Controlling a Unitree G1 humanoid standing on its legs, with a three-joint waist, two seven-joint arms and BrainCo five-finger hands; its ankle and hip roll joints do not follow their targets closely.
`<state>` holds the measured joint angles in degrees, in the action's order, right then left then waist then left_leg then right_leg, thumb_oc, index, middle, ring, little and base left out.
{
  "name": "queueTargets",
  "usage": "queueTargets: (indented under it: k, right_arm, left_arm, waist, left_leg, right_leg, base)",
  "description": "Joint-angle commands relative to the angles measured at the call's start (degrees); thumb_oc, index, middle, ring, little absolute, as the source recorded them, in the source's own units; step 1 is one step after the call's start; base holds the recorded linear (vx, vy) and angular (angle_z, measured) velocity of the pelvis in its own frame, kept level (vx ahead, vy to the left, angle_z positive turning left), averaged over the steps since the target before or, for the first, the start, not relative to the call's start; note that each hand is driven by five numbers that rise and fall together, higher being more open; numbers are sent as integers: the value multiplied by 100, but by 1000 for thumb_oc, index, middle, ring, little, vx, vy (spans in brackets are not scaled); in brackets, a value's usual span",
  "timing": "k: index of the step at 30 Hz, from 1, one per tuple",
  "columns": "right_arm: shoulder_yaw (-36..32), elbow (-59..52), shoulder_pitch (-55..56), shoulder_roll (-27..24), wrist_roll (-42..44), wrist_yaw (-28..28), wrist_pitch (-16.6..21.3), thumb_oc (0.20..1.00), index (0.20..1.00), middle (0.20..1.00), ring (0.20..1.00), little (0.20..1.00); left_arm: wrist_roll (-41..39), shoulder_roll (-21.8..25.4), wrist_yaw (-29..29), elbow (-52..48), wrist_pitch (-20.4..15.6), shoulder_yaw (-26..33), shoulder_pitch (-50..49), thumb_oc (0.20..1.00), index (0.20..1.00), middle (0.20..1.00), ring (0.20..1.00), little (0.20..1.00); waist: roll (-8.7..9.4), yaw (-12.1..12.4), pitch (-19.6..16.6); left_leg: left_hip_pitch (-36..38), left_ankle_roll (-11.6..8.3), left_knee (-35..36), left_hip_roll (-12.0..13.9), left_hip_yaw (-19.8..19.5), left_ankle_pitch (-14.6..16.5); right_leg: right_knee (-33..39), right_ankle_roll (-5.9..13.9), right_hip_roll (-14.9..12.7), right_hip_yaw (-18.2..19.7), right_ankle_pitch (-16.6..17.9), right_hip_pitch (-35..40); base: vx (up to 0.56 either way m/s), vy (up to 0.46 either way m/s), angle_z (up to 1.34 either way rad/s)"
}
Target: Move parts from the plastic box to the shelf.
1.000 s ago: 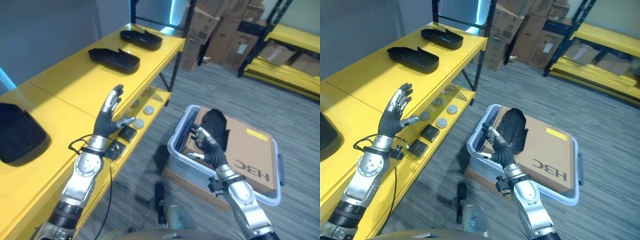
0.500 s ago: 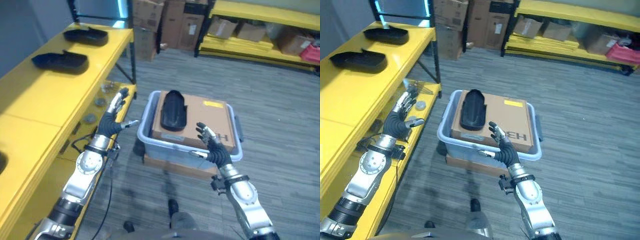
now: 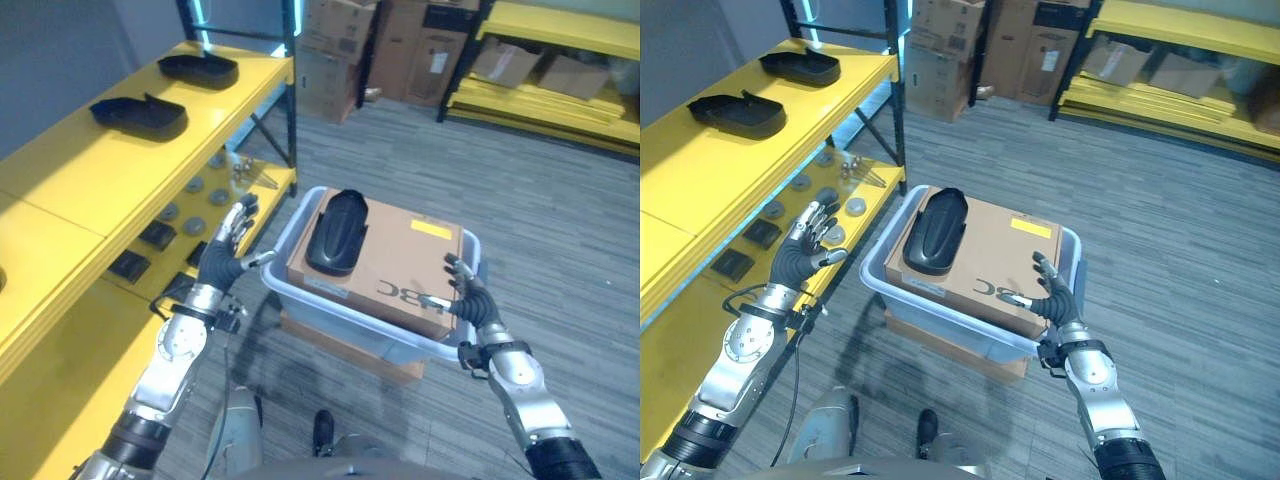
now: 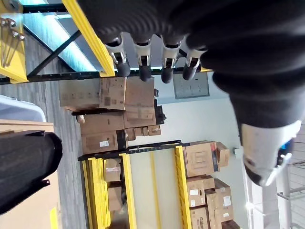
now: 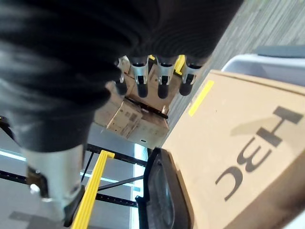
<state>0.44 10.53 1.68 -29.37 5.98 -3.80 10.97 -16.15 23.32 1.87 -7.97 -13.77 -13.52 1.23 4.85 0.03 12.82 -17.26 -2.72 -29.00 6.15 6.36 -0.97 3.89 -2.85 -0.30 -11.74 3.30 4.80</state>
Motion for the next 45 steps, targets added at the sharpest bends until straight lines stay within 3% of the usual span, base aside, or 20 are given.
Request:
queueTargets:
  k: [1,2,3,4,10,19,20,21,27,33,38,45]
  right_arm:
    - [-141,-510,-79,-207,-391,-508,260,1000,1000,1000,1000,1000]
    - [-141,-510,-79,-207,-391,-508,260,1000,1000,1000,1000,1000]
    - [-228,-6,-372,-374,-631,-795,216,1000,1000,1000,1000,1000]
    - [-221,322,-497,-447,-726,-934,210,1000,1000,1000,1000,1000]
    - [92,1146,-1081,-581,-847,-1110,72,1000,1000,1000,1000,1000]
    - [255,1465,-1448,-605,-846,-1233,33,1000,1000,1000,1000,1000]
    - [686,1982,-2278,-625,-994,-1482,-63,1000,1000,1000,1000,1000]
    - [894,2412,-2740,-696,-1199,-1707,-191,1000,1000,1000,1000,1000]
    - [1049,3098,-3465,-916,-1376,-2140,-339,1000,1000,1000,1000,1000]
    - [1267,3569,-3867,-1063,-1467,-2232,-411,1000,1000,1000,1000,1000]
    - [1221,3417,-3974,-1204,-1697,-2502,-439,1000,1000,1000,1000,1000]
    - [517,2036,-3229,-1341,-2251,-2746,-383,1000,1000,1000,1000,1000]
  left_arm:
    - [-223,-43,-87,-200,-258,149,204,1000,1000,1000,1000,1000]
    - [-223,-43,-87,-200,-258,149,204,1000,1000,1000,1000,1000]
    - [-292,5,-193,-203,-223,34,118,1000,1000,1000,1000,1000]
    - [-318,100,-292,-346,-182,-36,43,1000,1000,1000,1000,1000]
    - [-470,313,-491,-470,-146,-197,-21,1000,1000,1000,1000,1000]
    - [-593,351,-554,-498,-150,-342,26,1000,1000,1000,1000,1000]
    - [-763,410,-522,-505,-218,-608,326,1000,1000,1000,1000,1000]
    - [-815,417,-418,-453,-281,-649,472,1000,1000,1000,1000,1000]
    - [-758,426,-156,-257,-384,-653,675,1000,1000,1000,1000,1000]
    - [-888,380,-153,-212,-429,-734,739,1000,1000,1000,1000,1000]
    - [-847,259,-86,-138,-466,-830,936,1000,1000,1000,1000,1000]
    - [-758,267,-186,-157,-457,-769,844,1000,1000,1000,1000,1000]
  waist:
    - [-171,-226,-165]
    - [-171,-226,-165]
    - [-338,-172,-277]
    - [-387,-161,-344]
    - [-396,-4,-317]
    - [-400,43,-198]
    - [-416,175,175]
    - [-451,226,306]
    - [-491,287,404]
    - [-494,324,461]
    - [-519,345,473]
    - [-454,241,316]
  left_leg:
    - [1503,-121,1429,329,-99,687]
    - [1503,-121,1429,329,-99,687]
    - [1801,-252,2492,423,-161,429]
    - [1978,-276,2761,392,-170,322]
    - [2190,-204,3368,242,-99,217]
    - [2042,-149,3395,168,-125,229]
    - [1571,-69,3394,-1,-233,170]
    - [1248,-46,3382,-83,-284,98]
    - [851,-29,3379,-185,-297,1]
    - [594,-11,3383,-260,-325,-67]
    - [476,-19,3393,-274,-358,-106]
    - [630,21,3386,-292,-401,2]
  right_leg:
    - [80,731,-431,246,-638,177]
    - [80,731,-431,246,-638,177]
    - [108,793,-368,82,-743,217]
    - [111,801,-374,-2,-735,248]
    - [111,873,-458,-15,-679,103]
    - [111,922,-510,6,-615,-99]
    - [111,1003,-625,31,-457,-567]
    - [111,1037,-684,47,-352,-876]
    - [111,1084,-766,65,-233,-1249]
    - [111,1115,-815,91,-135,-1500]
    - [111,1135,-839,58,-125,-1612]
    - [111,1143,-863,16,-213,-1429]
  base:
    - [80,64,4]
    - [95,87,29]
    - [185,161,51]
    - [185,161,51]
    - [65,114,26]
    - [-47,46,16]
    - [-357,200,-1]
    - [-357,200,-1]
    - [-66,58,18]
    - [-7,10,0]
    - [0,0,0]
    - [52,-8,2]
